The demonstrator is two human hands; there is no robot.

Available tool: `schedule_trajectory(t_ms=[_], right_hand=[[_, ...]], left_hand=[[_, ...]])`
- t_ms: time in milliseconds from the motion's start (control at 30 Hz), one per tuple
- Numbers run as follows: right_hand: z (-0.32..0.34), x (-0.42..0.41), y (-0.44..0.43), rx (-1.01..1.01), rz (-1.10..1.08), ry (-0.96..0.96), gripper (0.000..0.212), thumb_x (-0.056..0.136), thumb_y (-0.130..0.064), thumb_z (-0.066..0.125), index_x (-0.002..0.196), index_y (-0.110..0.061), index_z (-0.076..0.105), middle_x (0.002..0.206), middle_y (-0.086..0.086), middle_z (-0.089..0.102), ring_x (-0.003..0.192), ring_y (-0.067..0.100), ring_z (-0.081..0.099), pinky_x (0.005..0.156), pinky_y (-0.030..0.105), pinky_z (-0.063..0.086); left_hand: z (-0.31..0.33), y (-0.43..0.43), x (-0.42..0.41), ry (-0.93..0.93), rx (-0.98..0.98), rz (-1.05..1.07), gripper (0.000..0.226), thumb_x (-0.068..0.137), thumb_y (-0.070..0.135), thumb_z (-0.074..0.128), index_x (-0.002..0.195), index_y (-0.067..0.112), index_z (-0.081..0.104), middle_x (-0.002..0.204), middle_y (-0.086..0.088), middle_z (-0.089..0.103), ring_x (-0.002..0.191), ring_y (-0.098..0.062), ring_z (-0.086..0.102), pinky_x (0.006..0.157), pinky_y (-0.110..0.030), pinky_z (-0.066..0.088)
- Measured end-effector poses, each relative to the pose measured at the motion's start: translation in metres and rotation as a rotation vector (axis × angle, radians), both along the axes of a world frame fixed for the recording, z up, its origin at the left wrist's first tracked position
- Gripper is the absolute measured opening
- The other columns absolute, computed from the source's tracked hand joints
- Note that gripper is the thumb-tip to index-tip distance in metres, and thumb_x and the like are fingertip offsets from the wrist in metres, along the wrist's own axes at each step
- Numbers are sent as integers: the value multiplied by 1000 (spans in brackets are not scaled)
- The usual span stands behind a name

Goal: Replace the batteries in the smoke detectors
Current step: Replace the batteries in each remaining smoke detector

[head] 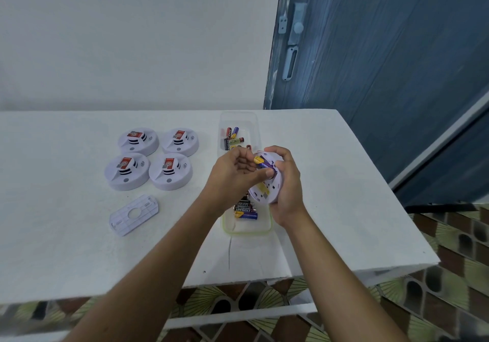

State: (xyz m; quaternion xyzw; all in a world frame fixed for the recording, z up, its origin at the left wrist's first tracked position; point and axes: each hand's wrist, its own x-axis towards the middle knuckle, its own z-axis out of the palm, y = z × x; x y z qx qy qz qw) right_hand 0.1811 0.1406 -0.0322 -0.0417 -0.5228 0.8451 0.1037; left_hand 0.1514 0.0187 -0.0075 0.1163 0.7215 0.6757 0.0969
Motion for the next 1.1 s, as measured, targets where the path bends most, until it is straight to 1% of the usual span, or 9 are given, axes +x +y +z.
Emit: schedule_trajectory(t_ms=[133, 267, 400, 500, 567, 667, 800, 967, 1100], right_hand=[[0, -1, 1, 29, 2, 3, 22, 77, -28, 55, 93, -27, 71, 111, 16, 65, 104, 31, 63, 92, 49, 51], [0, -2, 2, 152, -55, 30, 22, 82, -29, 55, 100, -24, 66, 110, 9, 66, 105, 27, 64, 89, 45, 55], [0, -5, 3, 243, -123, 30, 23, 85, -25, 50, 102, -23, 65, 109, 5, 65, 104, 22, 63, 85, 36, 54], [-4, -5, 7, 237, -161, -19, 26, 80, -31, 55, 102, -24, 66, 111, 9, 66, 105, 26, 64, 89, 42, 53], [-5, -5, 11, 205, -207, -69, 30, 73, -39, 58, 98, -28, 68, 110, 5, 66, 108, 26, 63, 93, 42, 51], [-7, -5, 20, 160, -257, -118, 26, 74, -33, 57, 97, -27, 68, 104, -3, 67, 102, 18, 63, 90, 38, 49], [-10, -5, 26, 151, -295, -139, 25, 76, -28, 54, 97, -26, 68, 103, -2, 66, 101, 18, 62, 87, 37, 48], [-10, -6, 26, 159, -302, -136, 22, 77, -29, 54, 93, -31, 69, 103, -3, 67, 102, 19, 63, 88, 37, 49], [-7, -8, 28, 165, -320, -127, 22, 77, -29, 55, 95, -29, 69, 101, -6, 67, 99, 17, 63, 88, 35, 50]], left_hand=[[-2, 3, 1, -5, 31, 23, 32, 76, 19, 83, 95, 9, 60, 86, -9, 67, 78, -13, 64, 78, -26, 57], [-4, 9, 3, -48, 123, 100, 29, 80, 23, 78, 97, 9, 59, 86, -7, 69, 80, -17, 68, 78, -30, 56], [-1, 15, 5, -140, 288, 172, 29, 81, 9, 76, 103, 4, 57, 88, -12, 67, 80, -26, 68, 79, -39, 57], [1, 16, 2, -138, 336, 159, 27, 79, 5, 74, 101, 10, 58, 87, -8, 65, 77, -23, 66, 75, -39, 56], [-1, 13, 0, -71, 207, 155, 27, 82, 4, 71, 103, 17, 60, 85, 3, 66, 76, -15, 66, 75, -35, 55], [-6, 8, -5, 30, -130, 124, 25, 83, 14, 68, 103, 29, 62, 80, 10, 66, 74, -10, 67, 75, -31, 54], [-20, 11, -7, 189, -551, -28, 15, 83, 19, 68, 97, 20, 63, 75, 4, 69, 73, -13, 70, 77, -30, 56], [-36, 19, -16, 330, -846, -85, 18, 80, 26, 68, 89, 17, 56, 77, -2, 63, 74, -22, 58, 66, -31, 50], [-40, 21, -22, 377, -967, -120, 19, 83, 26, 65, 93, 12, 58, 85, -1, 54, 79, -20, 50, 64, -27, 37]])
